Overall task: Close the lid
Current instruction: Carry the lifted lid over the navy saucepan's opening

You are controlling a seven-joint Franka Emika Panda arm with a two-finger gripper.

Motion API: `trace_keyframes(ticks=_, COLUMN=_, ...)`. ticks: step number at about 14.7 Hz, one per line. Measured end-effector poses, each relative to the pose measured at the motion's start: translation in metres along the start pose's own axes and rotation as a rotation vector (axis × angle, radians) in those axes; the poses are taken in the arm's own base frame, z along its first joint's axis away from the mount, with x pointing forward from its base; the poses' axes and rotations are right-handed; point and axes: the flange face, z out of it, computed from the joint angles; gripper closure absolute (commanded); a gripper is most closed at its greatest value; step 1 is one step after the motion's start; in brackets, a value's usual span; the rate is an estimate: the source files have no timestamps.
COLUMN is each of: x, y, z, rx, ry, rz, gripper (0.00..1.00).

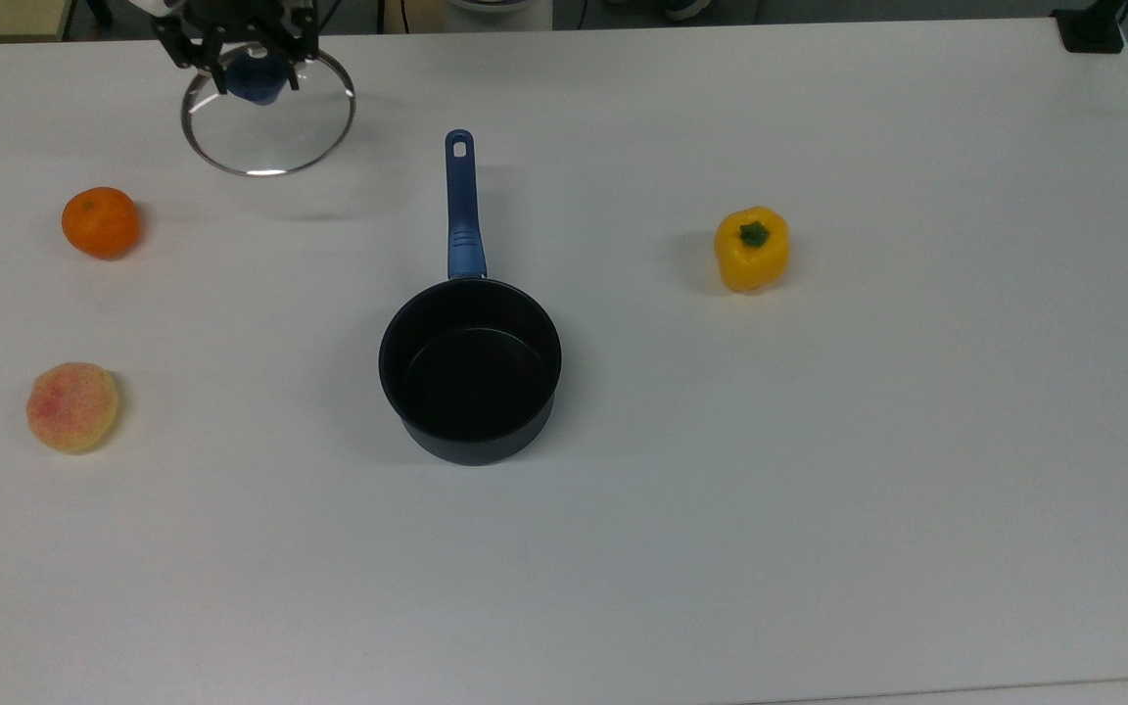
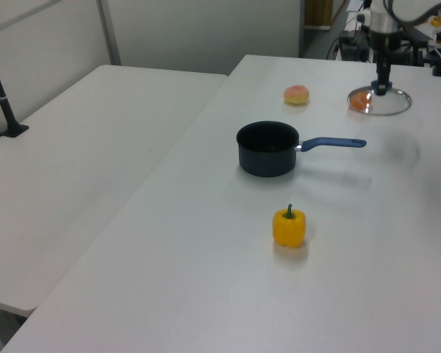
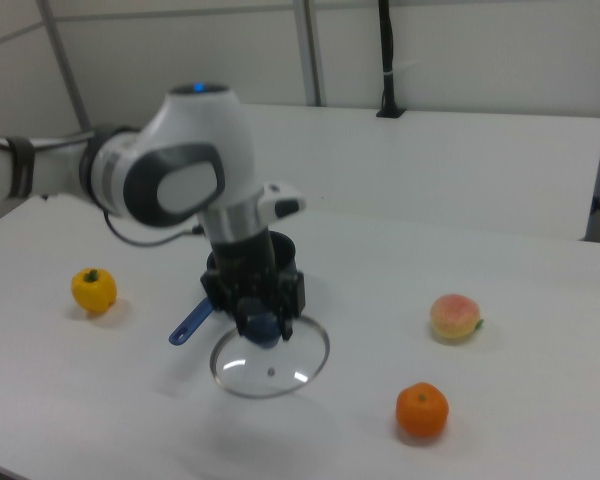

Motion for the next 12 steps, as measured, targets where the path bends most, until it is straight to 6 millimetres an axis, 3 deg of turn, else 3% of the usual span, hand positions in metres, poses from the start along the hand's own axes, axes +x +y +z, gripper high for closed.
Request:
trace_keyframes(ticks=3, x=0.023, y=0.002, z=-0.042, rx=0.009, ry=0.001, rz=0.006, gripper=0.76)
trace_keyframes(ticks=5, x=0.049, y=-0.013, z=-0.063, rx=0.036, ry=-0.002, rz=-0.007, gripper=0.76)
trace_keyframes(ticks=9, x=0.099, y=-0.046, z=-0.087, rx=0.059, ry=0.038, rz=0.030, gripper=0.75)
trace_keyframes(ticks=12, x=0.137, y=-0.076, z=-0.084, rx=0.062, ry=0.049, rz=0.037, gripper=0.75)
